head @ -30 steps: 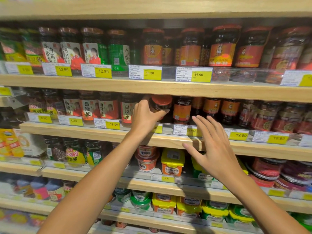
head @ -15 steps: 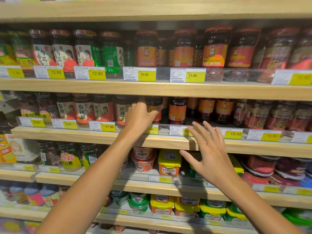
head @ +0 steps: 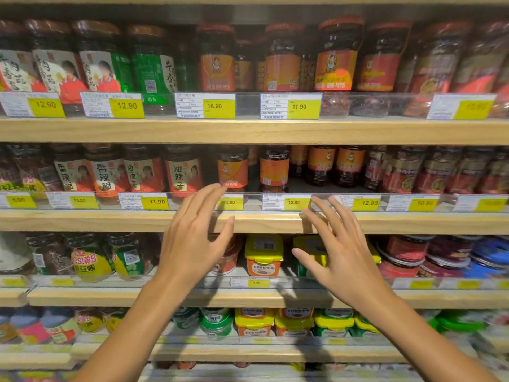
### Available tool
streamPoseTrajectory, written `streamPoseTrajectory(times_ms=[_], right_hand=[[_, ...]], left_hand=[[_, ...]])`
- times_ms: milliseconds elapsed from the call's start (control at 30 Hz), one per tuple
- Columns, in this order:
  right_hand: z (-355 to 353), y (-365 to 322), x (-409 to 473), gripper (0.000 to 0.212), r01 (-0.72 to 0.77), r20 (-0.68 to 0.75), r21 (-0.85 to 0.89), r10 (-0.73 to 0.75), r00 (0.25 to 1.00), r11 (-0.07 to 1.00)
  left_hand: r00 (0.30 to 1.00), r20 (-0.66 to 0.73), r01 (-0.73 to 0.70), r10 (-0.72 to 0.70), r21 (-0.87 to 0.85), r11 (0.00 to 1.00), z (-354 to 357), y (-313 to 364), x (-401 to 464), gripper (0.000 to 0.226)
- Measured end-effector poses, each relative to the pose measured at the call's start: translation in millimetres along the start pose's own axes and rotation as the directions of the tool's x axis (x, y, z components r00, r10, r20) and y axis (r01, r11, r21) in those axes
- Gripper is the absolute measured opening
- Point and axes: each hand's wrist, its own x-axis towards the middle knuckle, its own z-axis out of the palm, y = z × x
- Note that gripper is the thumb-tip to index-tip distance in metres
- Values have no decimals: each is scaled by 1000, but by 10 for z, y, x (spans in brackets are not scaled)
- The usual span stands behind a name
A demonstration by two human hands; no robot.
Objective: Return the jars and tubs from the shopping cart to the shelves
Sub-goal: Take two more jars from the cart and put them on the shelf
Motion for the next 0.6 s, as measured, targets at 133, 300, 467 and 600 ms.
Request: streamPoseTrajectory(times_ms=[133, 300, 467, 600], right_hand=[[-93, 76, -180, 69, -48, 35, -31, 49, 998, 998], [-356, 263, -477, 70, -131, 69, -67, 136, 988, 989], [-674, 582, -887, 70, -222, 79, -88, 229, 970, 971], [-966, 964, -1311, 71, -298, 78, -129, 309, 948, 946]], left_hand=[[991, -2, -132, 132, -84, 988, 129, 179, -116, 45], [957, 60, -268, 283, -187, 945, 394, 596, -89, 44], [912, 164, -327, 377, -266, 907, 747, 1066, -110, 48], [847, 248, -398, 469, -288, 871, 1052, 1578, -153, 54]])
